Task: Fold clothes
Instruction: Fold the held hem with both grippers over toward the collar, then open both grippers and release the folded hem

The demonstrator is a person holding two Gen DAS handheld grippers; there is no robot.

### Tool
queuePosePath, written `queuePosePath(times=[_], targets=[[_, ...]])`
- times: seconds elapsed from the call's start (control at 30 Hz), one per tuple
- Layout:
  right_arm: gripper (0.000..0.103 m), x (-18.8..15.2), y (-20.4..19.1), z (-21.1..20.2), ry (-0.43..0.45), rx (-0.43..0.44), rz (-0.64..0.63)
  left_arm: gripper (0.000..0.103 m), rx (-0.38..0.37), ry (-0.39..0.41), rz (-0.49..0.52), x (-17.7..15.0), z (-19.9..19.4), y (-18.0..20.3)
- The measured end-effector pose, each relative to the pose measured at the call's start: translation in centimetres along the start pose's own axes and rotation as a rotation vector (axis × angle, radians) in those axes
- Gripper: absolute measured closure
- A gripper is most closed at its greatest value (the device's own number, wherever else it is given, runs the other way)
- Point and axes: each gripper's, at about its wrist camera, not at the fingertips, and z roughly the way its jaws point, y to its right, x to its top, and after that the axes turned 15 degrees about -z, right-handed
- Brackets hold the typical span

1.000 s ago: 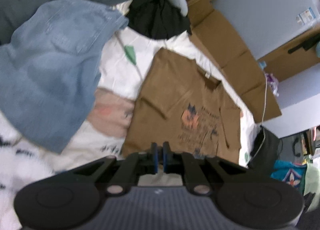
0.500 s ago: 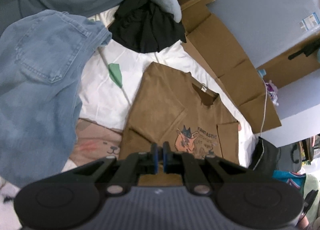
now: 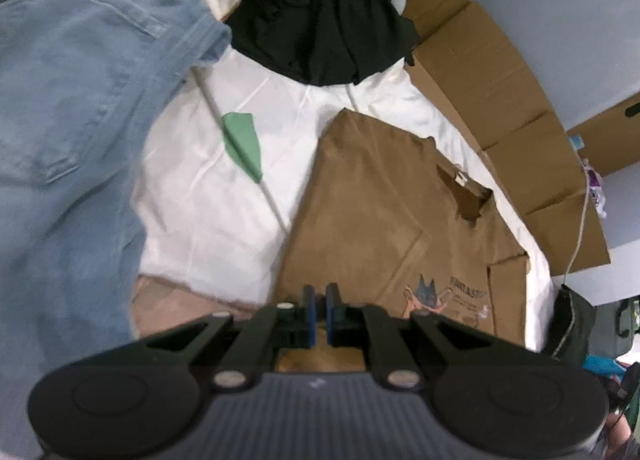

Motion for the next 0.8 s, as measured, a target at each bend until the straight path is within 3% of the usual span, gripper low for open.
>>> queuePosePath(times=[0.27, 0.43, 0.5, 0.57, 0.67, 0.7, 0.8], targets=[[0.1, 2.2, 1.3, 6.1, -0.029, 0.006, -0.035, 0.098, 0.027, -0.016, 0.02, 2.9, 5.6, 0.6], [0.098, 1.9, 1.9, 8.2, 0.006, -0.005, -0.01, 0.098, 0.016, 0.001, 0.023, 3.5, 7.7, 0.4], [0.092, 1.6, 1.9, 8.7, 0.03, -0.014, -0.015, 0.093, 0.001, 0.017, 0.022, 3.7, 7.7, -0.2], [0.092, 1.3, 1.9, 8.5, 0.076, -0.014, -0.04, 0.078, -0.037, 0.045, 0.031, 3.6, 7.1, -0.7], [0.091, 0.9, 2.2, 7.1, 0.142, -0.008, -0.07, 0.076, -0.047, 0.063, 0.041, 3.0, 6.0, -1.7], [0.089, 0.7, 2.3, 6.6, 0.16, -0.008, -0.076, 0.076, -0.042, 0.062, 0.053, 2.7, 5.8, -2.0], [0.061, 0.1, 3.1, 5.1, 0.2, -0.014, -0.086, 0.076, -0.011, 0.042, 0.126, 1.6, 5.9, -2.2]])
